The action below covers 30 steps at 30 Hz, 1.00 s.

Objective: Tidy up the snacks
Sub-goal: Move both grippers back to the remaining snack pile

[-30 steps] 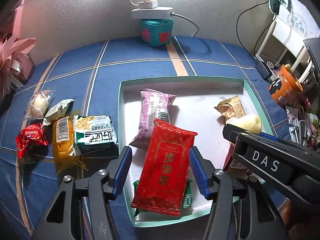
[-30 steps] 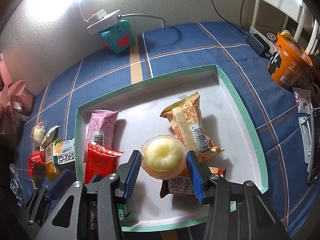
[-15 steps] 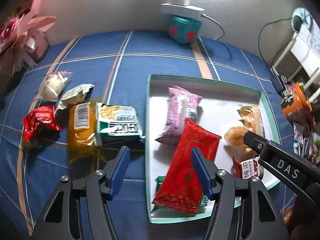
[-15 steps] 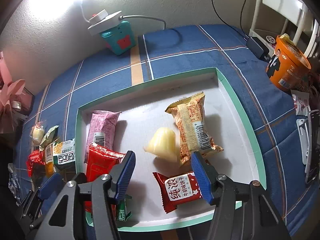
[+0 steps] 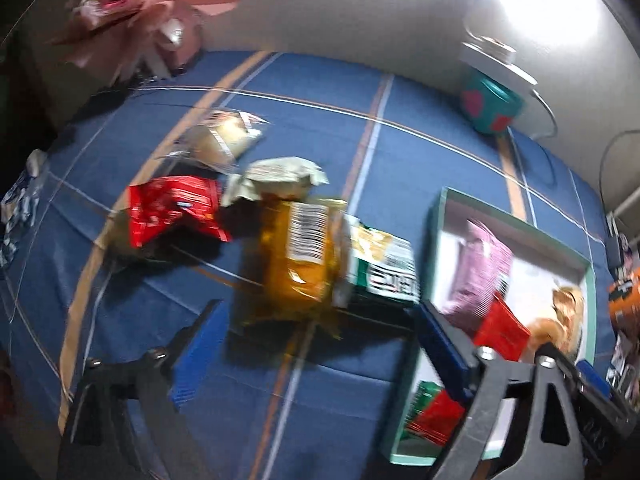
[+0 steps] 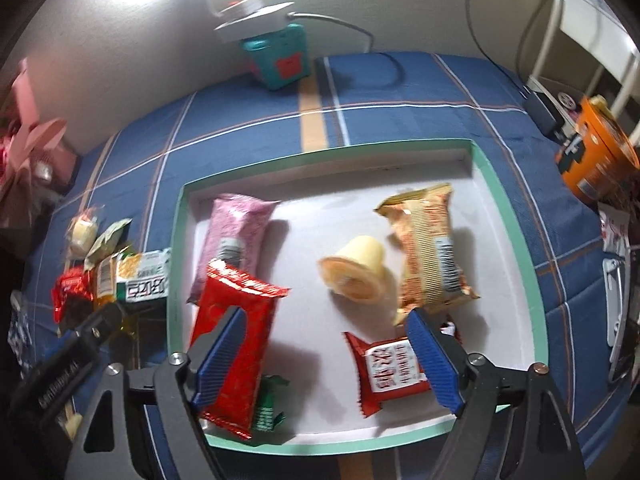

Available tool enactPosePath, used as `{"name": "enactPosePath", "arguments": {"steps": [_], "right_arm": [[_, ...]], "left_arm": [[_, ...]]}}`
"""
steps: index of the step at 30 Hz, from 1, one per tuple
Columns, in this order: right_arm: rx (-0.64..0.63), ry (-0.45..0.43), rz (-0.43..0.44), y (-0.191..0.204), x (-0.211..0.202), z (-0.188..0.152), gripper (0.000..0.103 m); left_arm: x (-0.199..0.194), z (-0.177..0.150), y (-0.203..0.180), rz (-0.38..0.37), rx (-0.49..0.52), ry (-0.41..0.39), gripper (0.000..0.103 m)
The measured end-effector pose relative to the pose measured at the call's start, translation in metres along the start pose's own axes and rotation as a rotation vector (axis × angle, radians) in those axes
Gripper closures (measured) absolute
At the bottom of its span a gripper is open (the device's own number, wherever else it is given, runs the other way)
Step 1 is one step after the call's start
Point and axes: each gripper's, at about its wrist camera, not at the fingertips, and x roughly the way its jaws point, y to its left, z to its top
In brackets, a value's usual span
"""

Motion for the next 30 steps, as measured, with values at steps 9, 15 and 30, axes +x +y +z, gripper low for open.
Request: {"name": "enactPosePath", "arguments": {"steps": [9,15,30], "right_arm": [[-0.072,-0.023,0.04,0.025,-0.001,-0.005,0.0],[-0.087,-0.025,0.075,0.035,-0.002,-0.007,0.0],[-0.175,-0.024,0.064,0.084,-0.002,-0.015,0.0]], "left_arm": [[0.003,0.007,0.026,0.073,-0.036,-0.013,0.0],[-0.003,0.014,0.036,0.085,-0.034,-0.033,0.0],[0.001,0.035,0.096,0.147,-0.079,-0.034,0.0]]}}
